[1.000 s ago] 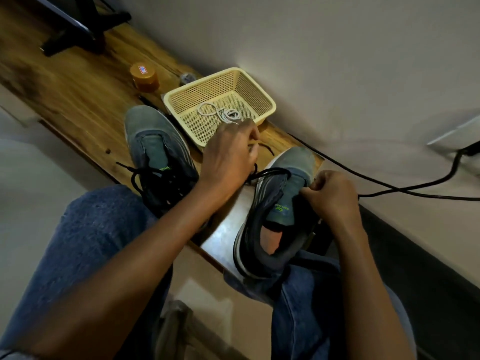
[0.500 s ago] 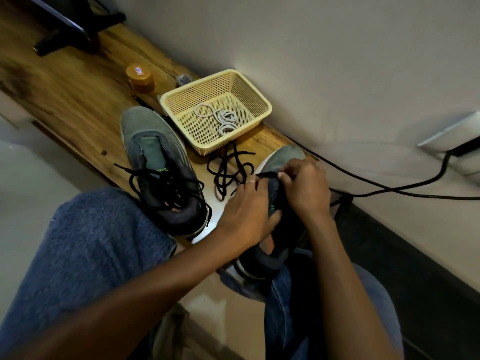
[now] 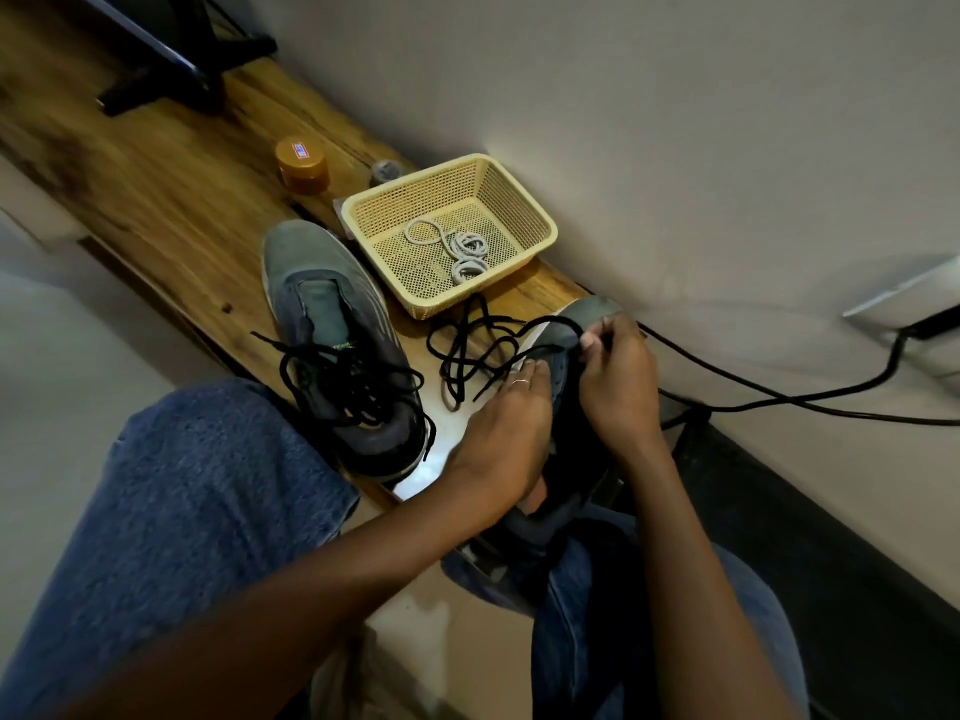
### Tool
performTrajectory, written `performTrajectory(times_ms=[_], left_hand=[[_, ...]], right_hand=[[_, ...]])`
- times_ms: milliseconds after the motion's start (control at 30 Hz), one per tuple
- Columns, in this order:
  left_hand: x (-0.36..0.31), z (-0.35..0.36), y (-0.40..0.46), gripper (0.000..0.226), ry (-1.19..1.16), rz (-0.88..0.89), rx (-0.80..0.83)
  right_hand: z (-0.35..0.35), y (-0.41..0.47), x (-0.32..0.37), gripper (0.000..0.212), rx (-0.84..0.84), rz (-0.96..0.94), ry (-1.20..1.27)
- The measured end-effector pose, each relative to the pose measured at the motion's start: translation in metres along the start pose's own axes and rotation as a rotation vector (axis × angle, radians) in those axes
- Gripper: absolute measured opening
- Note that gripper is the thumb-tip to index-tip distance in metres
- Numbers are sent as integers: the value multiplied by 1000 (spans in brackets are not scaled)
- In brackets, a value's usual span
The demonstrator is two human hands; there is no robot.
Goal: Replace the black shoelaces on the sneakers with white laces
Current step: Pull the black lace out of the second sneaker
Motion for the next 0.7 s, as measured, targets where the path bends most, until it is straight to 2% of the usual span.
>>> performTrajectory(times_ms=[133,200,333,400,433,600,700], left_hand=[[1,-5,1,64,2,-38,-1],[2,-6,2,59,-17,-51,-2],[2,0,1,61,-15,-57,28],[0,0,2,54,-13,-51,24],[0,0,2,50,-12,-47,22],[0,-3,2,42,-27,-42,38],[2,-5,1,43,-26,-54,52]], right_hand=[[-9,-1,3,16,-43,42,202],[-19,-1,7,10,-99,27,280],[-47,-4,5,5,-368,60,506],[-59,-6,-1,10,-509,109,579],[-60,-5,-6,10,-528,137,559],[-44,8,-25,1,-305,201,209],[-34,8,-22,18,-188,153,67]])
Point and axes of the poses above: each hand's wrist, its own y-axis towards the middle knuckle, its own z-axis out of the palm, x = y × z, the point moved 7 cm from there along y, towards the middle knuckle, and after that the axes turned 8 degrees about -y, right-handed, at the moved point
